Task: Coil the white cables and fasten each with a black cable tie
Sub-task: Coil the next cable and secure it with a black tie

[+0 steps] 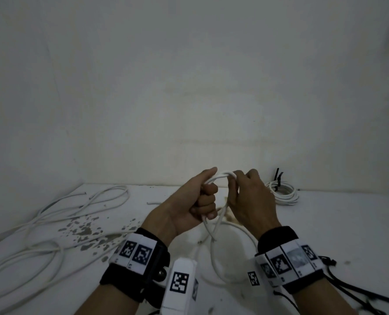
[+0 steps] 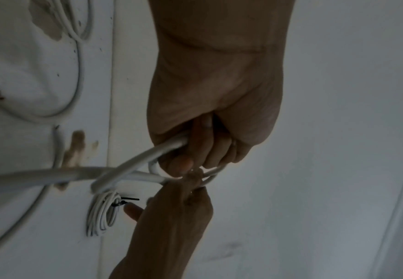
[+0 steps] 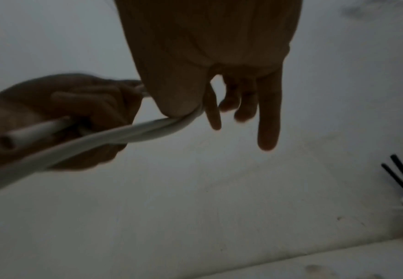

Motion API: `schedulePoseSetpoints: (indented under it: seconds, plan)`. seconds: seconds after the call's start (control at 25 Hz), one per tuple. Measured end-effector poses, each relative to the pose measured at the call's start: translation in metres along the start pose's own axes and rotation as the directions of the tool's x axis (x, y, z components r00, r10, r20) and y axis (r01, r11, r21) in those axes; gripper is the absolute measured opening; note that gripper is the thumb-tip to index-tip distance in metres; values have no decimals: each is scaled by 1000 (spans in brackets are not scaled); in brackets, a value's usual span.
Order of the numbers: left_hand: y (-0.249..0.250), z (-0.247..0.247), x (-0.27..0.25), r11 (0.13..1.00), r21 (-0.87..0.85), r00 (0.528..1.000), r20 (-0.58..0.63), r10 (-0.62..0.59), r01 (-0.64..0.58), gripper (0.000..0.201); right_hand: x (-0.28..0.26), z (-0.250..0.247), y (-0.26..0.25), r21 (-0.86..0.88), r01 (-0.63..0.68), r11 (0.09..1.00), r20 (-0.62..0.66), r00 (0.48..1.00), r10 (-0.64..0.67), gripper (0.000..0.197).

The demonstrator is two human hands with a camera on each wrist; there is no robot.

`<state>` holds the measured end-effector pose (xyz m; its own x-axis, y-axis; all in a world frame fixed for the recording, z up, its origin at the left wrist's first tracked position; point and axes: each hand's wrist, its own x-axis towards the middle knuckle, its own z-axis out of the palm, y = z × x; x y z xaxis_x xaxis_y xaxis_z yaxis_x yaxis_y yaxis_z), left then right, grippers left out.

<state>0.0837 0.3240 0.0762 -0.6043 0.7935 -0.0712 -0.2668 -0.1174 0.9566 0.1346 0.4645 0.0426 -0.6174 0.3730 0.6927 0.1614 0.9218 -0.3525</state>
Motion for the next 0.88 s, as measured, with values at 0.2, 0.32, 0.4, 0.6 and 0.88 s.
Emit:
schedulePoseSetpoints:
  seconds: [0.2, 0.32, 0.4, 0.6, 0.88]
  plan:
    - [2, -21, -4, 999, -37, 999, -9, -36, 35, 57, 11, -35, -5, 720, -501, 481, 480, 859, 176, 32]
    - [12, -25, -8, 985, 153, 996, -55, -75, 83, 57, 11, -51, -11, 723, -647, 242, 628, 762, 161, 27]
    - [19, -30, -13, 928, 361, 994, -89, -60, 88, 56, 11, -58, -19, 687, -713, 138, 696, 701, 157, 13]
    - [32, -57, -14, 641, 767, 967, -180, 181, 23, 63, 17, -78, -21, 478, -510, 715, 718, 696, 16, 27]
    - [32, -111, -24, 554, 828, 861, -341, 378, 85, 72, 27, -90, -38, 667, -316, 675, 575, 795, -196, 36]
